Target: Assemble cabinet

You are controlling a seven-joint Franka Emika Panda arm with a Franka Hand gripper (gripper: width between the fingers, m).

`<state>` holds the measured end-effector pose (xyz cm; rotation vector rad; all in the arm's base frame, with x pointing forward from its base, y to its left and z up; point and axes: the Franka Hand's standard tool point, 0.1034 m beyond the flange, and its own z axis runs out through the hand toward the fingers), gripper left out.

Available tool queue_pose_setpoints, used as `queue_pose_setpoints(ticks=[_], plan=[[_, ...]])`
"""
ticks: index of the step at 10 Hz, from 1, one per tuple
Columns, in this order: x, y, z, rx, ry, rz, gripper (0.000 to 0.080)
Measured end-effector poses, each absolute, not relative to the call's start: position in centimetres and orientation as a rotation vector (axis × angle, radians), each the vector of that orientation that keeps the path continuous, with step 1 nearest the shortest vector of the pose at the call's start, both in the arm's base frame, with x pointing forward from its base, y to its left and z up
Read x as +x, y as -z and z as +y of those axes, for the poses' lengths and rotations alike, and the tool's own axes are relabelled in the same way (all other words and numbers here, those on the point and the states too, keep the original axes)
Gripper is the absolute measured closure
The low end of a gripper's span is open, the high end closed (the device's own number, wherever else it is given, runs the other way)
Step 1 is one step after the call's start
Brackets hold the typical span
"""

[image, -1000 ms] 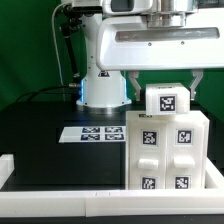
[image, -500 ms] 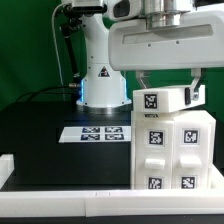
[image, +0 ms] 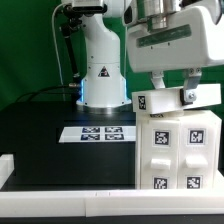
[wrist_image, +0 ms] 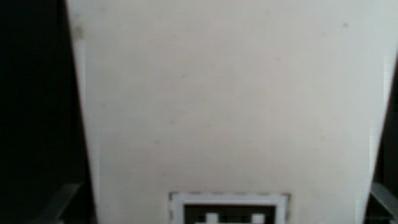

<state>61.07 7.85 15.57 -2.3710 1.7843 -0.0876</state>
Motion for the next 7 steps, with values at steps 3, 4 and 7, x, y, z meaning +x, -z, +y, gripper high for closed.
queue_pose_setpoints(ticks=[3,4,7], plan=[[61.01,-15.5,7.96,-2.117,0.046,2.066,0.0242],[61.0,-15.48,7.97,-2.047,0.032,2.129,0.0242],[60.95,-15.45,7.91,-1.9,-0.03,2.248,0.0242]])
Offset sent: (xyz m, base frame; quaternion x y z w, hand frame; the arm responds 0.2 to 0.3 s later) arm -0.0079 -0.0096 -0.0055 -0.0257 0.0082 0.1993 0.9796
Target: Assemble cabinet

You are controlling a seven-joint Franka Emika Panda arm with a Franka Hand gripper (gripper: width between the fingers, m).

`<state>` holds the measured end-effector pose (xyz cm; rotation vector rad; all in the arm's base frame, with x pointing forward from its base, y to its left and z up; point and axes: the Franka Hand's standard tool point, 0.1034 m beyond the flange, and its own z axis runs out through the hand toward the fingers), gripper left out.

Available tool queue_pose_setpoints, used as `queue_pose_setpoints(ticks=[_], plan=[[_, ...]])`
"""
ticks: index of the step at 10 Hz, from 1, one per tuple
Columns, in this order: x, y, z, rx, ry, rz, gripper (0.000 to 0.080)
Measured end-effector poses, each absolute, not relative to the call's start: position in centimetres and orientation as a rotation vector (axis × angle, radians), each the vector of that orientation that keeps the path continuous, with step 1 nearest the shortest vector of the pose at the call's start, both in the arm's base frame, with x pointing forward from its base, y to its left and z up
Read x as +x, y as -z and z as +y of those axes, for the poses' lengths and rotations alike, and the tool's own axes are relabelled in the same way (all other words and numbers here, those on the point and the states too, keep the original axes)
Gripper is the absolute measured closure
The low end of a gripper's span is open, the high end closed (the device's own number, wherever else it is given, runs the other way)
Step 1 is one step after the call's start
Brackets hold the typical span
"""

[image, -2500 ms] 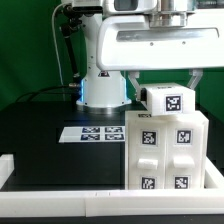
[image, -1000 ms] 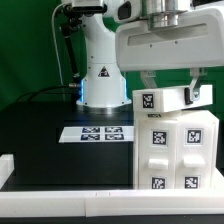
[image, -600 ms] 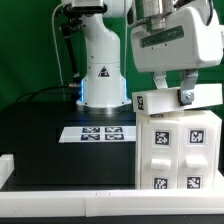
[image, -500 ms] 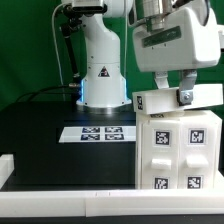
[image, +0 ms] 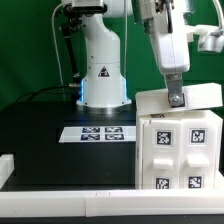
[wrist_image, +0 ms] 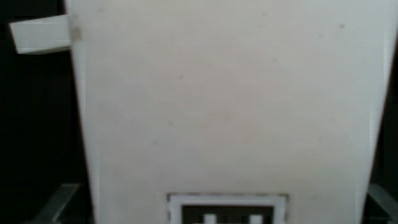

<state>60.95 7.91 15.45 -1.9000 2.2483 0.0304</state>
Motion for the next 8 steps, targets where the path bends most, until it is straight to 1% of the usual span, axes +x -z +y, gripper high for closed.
queue_pose_setpoints(ticks=[3,4,5,6,8], plan=[[61.0,-15.4,8.0,-1.808,-0.05,2.313,0.0242],[61.0,-15.4,8.1,-1.827,-0.048,2.298,0.0064],[61.2,-16.1,8.1,-1.834,-0.045,2.271,0.0064],[61.2,-17.1,8.2,-1.823,-0.042,2.253,0.0014],[61.5,-18.8,8.3,-1.798,-0.044,2.224,0.0003]])
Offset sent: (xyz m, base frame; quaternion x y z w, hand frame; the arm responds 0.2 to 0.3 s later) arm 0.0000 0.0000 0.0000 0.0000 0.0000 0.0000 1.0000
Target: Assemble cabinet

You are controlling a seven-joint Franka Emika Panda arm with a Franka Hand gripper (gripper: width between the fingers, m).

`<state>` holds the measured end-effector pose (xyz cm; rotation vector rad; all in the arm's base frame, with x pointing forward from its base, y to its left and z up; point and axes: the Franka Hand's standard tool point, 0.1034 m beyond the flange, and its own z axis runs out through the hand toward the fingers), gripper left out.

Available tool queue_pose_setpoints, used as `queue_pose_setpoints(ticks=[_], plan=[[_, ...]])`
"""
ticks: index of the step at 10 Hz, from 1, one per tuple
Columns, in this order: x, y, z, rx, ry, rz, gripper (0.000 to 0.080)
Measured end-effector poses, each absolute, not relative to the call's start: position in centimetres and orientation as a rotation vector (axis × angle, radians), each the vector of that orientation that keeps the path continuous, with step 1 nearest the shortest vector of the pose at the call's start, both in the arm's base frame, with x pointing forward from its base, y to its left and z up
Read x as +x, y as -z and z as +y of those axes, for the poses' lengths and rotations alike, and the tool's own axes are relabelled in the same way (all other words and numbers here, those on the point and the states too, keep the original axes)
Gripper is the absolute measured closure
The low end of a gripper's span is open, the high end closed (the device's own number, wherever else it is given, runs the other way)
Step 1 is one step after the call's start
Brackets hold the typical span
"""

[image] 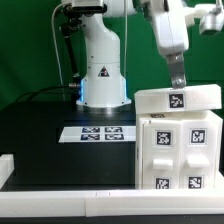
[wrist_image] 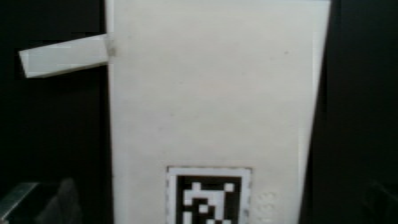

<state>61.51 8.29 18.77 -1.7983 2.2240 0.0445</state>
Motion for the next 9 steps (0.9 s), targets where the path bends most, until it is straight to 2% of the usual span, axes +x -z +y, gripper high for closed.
queue_pose_setpoints(ticks=[4,9], plan=[[61.5,-18.6,8.5,-1.891,-0.03,2.153,0.0002],[61.6,-18.4,9.1,-2.586,0.112,1.336,0.0002]])
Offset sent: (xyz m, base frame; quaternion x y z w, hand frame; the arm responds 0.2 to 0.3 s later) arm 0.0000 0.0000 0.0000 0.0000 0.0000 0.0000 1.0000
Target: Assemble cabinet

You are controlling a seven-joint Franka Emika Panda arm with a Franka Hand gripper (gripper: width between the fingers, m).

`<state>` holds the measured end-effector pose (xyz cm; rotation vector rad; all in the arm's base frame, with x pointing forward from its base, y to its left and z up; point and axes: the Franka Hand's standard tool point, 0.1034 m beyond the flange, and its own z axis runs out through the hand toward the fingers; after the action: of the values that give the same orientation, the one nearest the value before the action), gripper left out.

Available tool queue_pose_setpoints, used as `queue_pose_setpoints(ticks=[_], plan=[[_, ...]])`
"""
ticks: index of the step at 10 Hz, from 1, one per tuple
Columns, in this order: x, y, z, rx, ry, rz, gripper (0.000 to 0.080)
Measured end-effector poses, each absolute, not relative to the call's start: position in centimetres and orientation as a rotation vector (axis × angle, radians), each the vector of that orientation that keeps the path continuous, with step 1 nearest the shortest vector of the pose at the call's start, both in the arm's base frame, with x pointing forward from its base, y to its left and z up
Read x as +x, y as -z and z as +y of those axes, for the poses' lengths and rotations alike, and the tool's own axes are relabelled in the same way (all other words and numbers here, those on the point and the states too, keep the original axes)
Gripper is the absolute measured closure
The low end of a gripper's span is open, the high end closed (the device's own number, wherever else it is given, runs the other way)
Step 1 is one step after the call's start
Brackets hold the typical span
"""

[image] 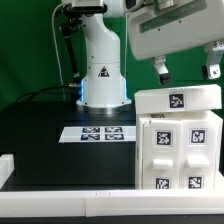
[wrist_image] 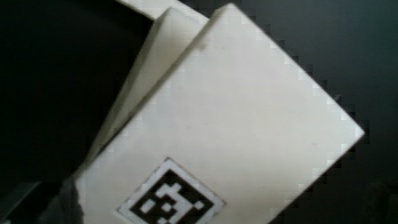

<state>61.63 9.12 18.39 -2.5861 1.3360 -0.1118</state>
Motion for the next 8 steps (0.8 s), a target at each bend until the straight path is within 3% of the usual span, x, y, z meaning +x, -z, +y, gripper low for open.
queue_pose_setpoints(ticks=[8], plan=[[61.63,-18.79,9.15,-2.951,0.218,0.369,0.0002]])
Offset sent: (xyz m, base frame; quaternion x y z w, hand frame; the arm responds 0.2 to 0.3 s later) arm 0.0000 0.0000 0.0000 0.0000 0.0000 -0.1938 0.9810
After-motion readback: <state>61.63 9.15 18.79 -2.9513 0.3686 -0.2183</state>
